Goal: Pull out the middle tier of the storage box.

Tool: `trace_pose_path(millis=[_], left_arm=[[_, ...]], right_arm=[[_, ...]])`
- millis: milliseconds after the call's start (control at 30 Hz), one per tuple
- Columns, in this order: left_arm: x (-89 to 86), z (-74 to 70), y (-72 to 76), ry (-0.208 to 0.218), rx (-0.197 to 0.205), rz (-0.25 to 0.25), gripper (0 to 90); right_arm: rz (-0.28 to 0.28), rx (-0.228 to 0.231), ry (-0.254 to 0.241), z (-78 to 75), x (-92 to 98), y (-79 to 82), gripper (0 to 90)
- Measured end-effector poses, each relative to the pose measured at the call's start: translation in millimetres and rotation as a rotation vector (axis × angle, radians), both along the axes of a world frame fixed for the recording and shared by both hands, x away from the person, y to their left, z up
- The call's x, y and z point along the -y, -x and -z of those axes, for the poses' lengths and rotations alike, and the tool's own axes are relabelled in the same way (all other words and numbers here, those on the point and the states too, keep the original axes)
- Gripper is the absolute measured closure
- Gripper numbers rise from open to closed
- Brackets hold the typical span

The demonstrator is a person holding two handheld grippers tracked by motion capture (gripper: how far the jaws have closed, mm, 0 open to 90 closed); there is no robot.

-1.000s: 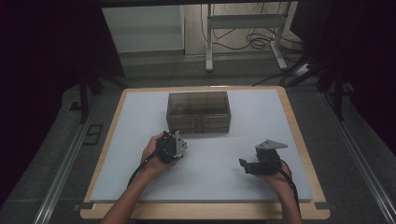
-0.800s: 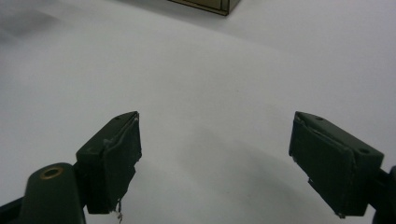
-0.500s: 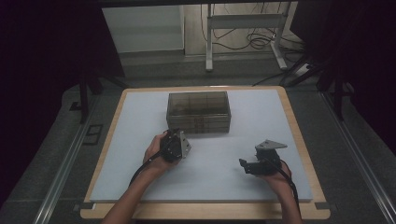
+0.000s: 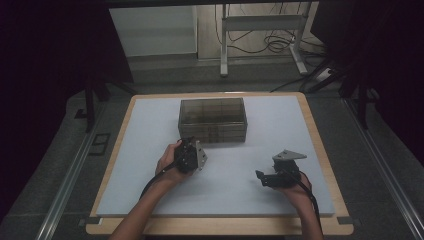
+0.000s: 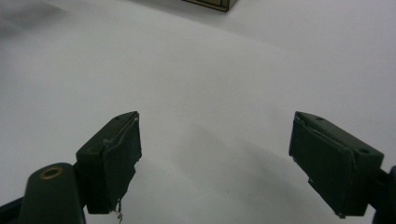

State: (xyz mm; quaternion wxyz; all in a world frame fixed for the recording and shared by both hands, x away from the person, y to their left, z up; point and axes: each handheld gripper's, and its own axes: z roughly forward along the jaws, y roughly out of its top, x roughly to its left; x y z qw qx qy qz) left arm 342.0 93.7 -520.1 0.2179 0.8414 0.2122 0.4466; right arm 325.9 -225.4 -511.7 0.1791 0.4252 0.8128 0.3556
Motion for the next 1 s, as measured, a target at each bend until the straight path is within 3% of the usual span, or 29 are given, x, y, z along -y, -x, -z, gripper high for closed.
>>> trace_pose_path(millis=[333,367,467,500,1000], left_arm=[[6.0,4.6,-0.9,-0.012,0.033,0.008,38.4],[6.3,3.7,-0.9,-0.033,0.034,0.010,38.5],[8.8,5.8,-1.4,-0.028,0.049,0.013,39.1],[8.9,4.8,-1.3,-0.052,0.046,0.011,39.1],[16.6,8.8,-5.6,-0.079,0.076,0.014,39.2]], right_arm=[[0.001,-0.003,-0.001,0.6,0.5,-0.2,16.5],[0.000,-0.003,-0.001,0.7,0.4,-0.2,16.5],[-0.001,-0.005,0.001,1.2,-0.1,-0.3,16.5],[-0.001,-0.005,0.002,1.3,-0.2,-0.4,16.5],[0.003,-0.007,0.008,2.5,-0.6,-0.6,16.5]])
